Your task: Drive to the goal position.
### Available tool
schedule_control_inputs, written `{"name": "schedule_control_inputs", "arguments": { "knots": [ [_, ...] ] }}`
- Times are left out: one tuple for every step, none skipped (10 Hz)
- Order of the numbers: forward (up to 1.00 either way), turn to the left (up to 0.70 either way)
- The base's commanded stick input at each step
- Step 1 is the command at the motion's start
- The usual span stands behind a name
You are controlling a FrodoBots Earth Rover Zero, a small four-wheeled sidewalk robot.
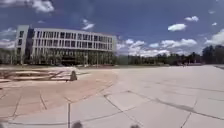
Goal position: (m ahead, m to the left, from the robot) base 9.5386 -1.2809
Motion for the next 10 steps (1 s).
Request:
{"name": "schedule_control_inputs", "arguments": {
  "knots": [
    [0.70, 0.00],
    [0.70, 0.00],
    [0.70, 0.00],
    [0.70, 0.00],
    [0.70, 0.00],
    [0.70, 0.00],
    [0.70, 0.00],
    [0.70, 0.00],
    [0.70, 0.00],
    [0.70, 0.00]
  ]
}}
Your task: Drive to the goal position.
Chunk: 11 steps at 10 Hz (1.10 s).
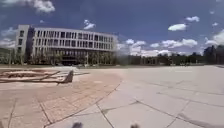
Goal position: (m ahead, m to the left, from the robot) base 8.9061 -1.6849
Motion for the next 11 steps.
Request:
{"name": "schedule_control_inputs", "arguments": {
  "knots": [
    [0.70, 0.00],
    [0.70, 0.00],
    [0.70, 0.00],
    [0.70, 0.00],
    [0.70, 0.00],
    [0.70, 0.00],
    [0.70, 0.00],
    [0.70, 0.00],
    [0.70, -0.01],
    [0.70, -0.10],
    [0.70, -0.32]
  ]
}}
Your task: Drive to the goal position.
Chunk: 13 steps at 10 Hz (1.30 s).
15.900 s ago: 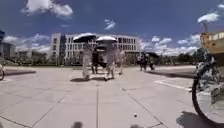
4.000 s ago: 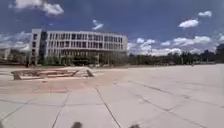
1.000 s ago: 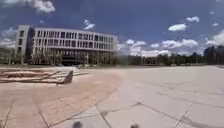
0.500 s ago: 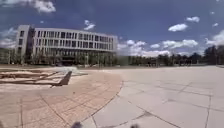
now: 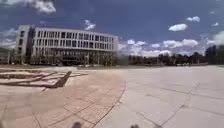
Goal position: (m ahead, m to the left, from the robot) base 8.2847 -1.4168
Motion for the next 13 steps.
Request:
{"name": "schedule_control_inputs", "arguments": {
  "knots": [
    [0.70, -0.29],
    [0.70, -0.12],
    [0.70, 0.00],
    [0.70, 0.00],
    [0.70, 0.00],
    [0.70, 0.00],
    [0.70, 0.00],
    [0.70, 0.00],
    [0.70, 0.00],
    [0.70, 0.00],
    [0.70, 0.00],
    [0.70, 0.00],
    [0.70, 0.00]
  ]
}}
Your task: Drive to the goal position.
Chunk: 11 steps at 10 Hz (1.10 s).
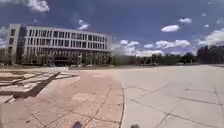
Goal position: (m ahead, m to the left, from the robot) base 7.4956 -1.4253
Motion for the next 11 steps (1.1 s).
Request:
{"name": "schedule_control_inputs", "arguments": {
  "knots": [
    [0.70, 0.00],
    [0.70, 0.00],
    [0.70, 0.00],
    [0.70, 0.00],
    [0.70, 0.00],
    [0.70, 0.00],
    [0.70, 0.00],
    [0.70, 0.00],
    [0.70, 0.00],
    [0.70, 0.00],
    [0.70, 0.00]
  ]
}}
